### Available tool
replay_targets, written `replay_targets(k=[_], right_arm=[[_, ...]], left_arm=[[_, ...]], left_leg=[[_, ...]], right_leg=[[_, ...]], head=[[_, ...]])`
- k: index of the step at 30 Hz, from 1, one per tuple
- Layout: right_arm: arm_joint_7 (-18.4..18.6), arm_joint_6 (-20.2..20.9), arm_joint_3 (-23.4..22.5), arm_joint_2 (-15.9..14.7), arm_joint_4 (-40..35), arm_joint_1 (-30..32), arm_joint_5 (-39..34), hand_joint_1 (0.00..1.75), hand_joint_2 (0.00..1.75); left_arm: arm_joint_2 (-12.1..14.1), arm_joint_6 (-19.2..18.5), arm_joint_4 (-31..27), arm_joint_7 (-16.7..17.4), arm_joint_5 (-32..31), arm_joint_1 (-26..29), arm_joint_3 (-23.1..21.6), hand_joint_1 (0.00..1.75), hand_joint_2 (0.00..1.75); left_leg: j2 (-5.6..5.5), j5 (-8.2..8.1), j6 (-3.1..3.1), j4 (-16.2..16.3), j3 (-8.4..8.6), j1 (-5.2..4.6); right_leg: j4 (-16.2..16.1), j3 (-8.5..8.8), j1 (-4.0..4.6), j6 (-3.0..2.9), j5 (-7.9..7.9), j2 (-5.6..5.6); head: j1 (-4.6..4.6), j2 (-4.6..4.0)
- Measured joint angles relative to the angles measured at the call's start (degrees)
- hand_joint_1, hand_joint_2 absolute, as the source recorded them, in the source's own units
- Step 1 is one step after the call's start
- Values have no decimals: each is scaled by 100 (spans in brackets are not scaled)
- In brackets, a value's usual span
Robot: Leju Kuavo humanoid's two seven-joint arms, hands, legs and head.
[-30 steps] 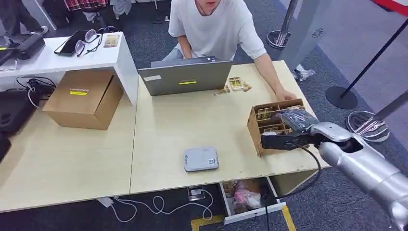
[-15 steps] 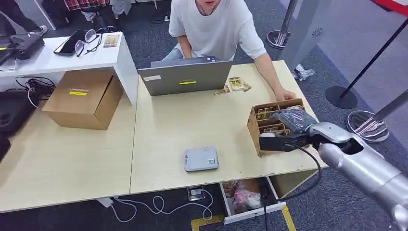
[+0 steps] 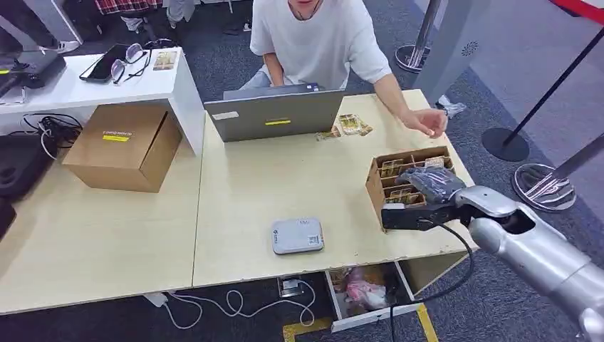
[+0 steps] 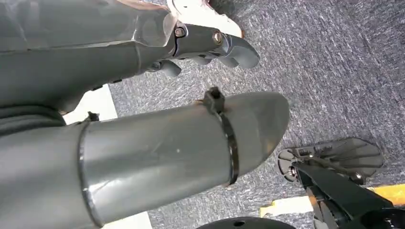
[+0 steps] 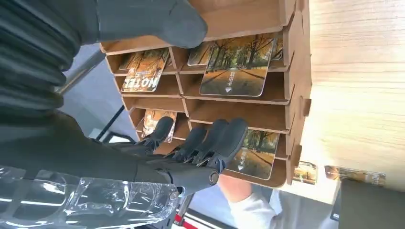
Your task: Pass the card to the sensor for recognition and then transmit it.
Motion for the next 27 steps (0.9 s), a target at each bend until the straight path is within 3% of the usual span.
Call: replay_targets(k=[27], right_arm=[[-7,9,26,184,48,4,101,63,175]], left_arm=[[15,-2,0,17,-18,-1,0,0,0]], left_leg=[[0,-1,0,0,-1,0]], right_leg=[[0,0,0,0,-1,0]], head=[[0,0]])
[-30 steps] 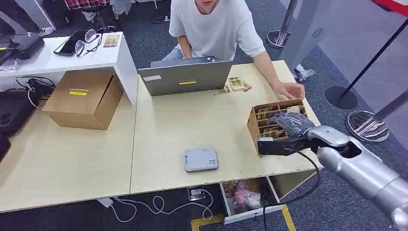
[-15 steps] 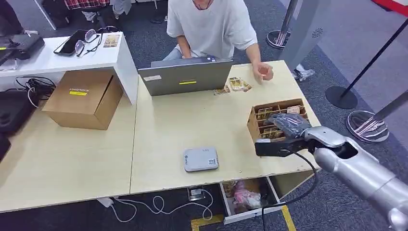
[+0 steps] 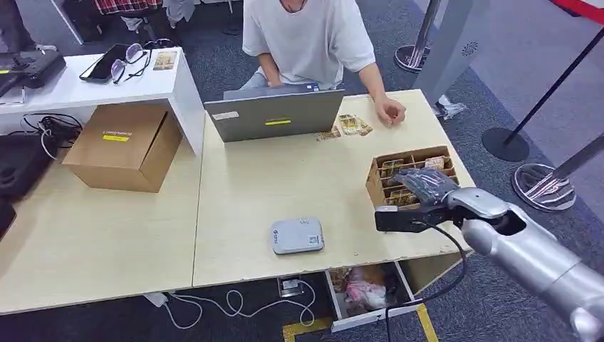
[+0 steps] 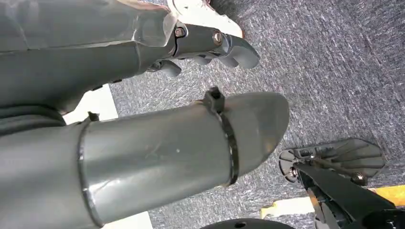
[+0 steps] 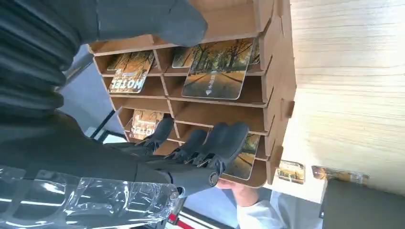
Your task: Pass the card to the sensor for recognition and then transmit it.
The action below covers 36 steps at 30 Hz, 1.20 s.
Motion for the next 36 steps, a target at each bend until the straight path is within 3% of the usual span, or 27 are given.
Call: replay_targets(k=[16,22,24,36], right_arm=[[-177,109,212,214,454,-267,76,61,175],[-238,109,297,293,631,-382,70,70,175],[-249,107,306,308,684,-408,61,80,175],[-260,68,404,308,844,-479,-20,80,175]], left_arm=[[17,-68,0,0,2,-1,0,0,0],[39,-76,0,0,2,0,0,0,0],[44,-76,0,-4,2,0,0,0,0],[63,-79,0,-22,-2,2,0,0,0]], left_leg=[[-3,0,1,0,-3,0],[-3,-1,2,0,-3,0],[-3,-1,2,0,-3,0],[-3,-4,7,0,-3,0]], right_leg=[[0,0,0,0,0,-3],[0,0,0,2,-2,-3],[0,0,0,3,-2,-3],[0,0,0,5,-4,-3]], head=[[0,0],[0,0],[0,0],[0,0]])
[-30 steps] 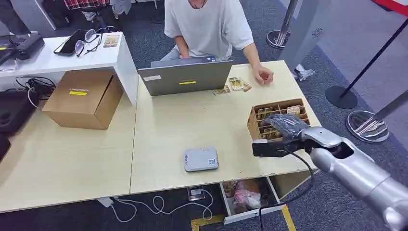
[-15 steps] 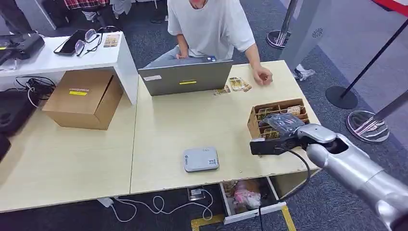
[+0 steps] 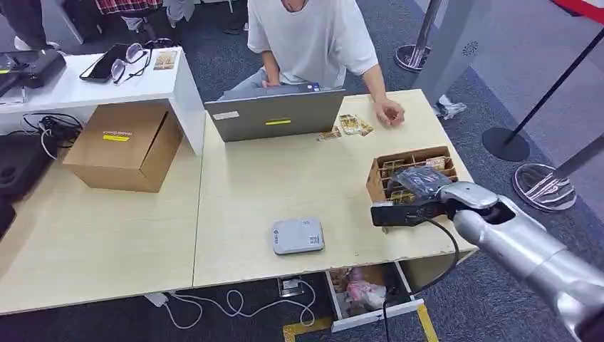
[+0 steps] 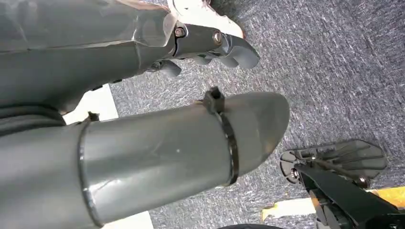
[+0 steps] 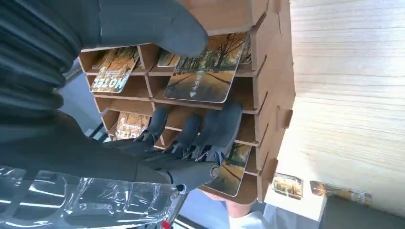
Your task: Pass the card to the sensor for recognition and then transmit it.
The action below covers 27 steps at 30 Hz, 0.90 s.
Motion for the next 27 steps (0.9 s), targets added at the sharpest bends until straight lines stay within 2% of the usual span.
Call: replay_targets(k=[5,6,14,27], right_arm=[[0,-2,11,0,17,-1,0,80,175],[0,-2,13,0,20,0,0,150,175],[0,-44,18,0,35,-14,-44,145,175],[-35,-24,162,0,85,-166,-262,161,175]], left_arm=[[0,0,0,0,0,0,0,0,0],[0,-2,0,0,0,0,0,0,0],[9,-4,0,-33,20,3,2,0,0],[48,13,18,-101,41,7,107,0,0]], left_leg=[[0,-1,2,0,0,0],[0,-1,2,0,0,0],[-1,-3,4,0,-1,0],[0,-4,6,0,0,0]], right_leg=[[0,0,0,0,-1,0],[0,0,0,0,-1,0],[-1,0,0,1,-2,-1],[-1,0,0,1,-3,0]], head=[[0,0],[0,0],[0,0],[0,0]])
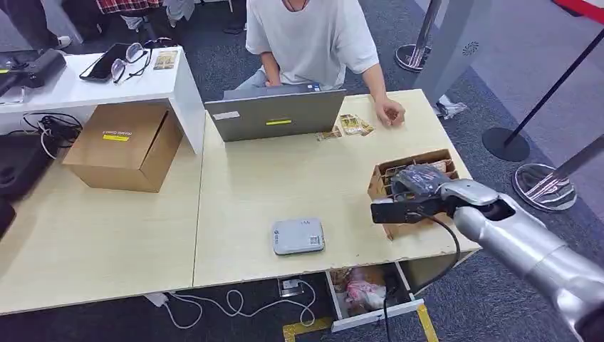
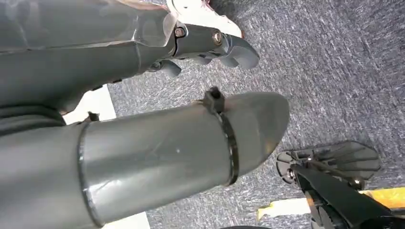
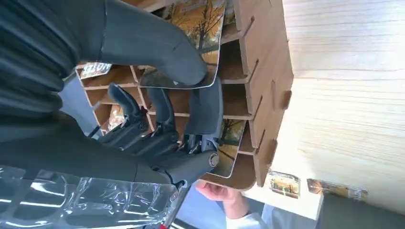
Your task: Pass the card to the sensor for recognition and then transmit it.
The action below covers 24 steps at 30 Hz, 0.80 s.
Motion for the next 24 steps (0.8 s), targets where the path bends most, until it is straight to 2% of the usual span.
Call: replay_targets(k=[4,14,20,24], right_arm=[[40,-70,35,0,2,-15,-68,166,175],[61,-114,114,-15,0,-19,-131,164,175],[64,-160,123,-17,-29,-61,-142,175,175],[101,-247,116,-17,-164,-124,-166,175,175]], left_arm=[[2,2,2,-6,-22,3,33,0,0],[5,4,4,-17,-39,21,66,0,0],[7,4,17,-15,-57,26,79,0,0],[7,4,20,-7,-94,26,105,0,0]], left_leg=[[1,0,0,0,0,0],[2,-1,-2,0,2,0],[2,-2,-2,0,1,0],[2,-2,-2,0,2,0]], right_leg=[[0,0,0,0,0,0],[0,0,0,0,0,2],[0,0,0,-1,-1,2],[-1,0,0,-1,-2,2]], head=[[0,0],[0,0],[0,0],[2,0]])
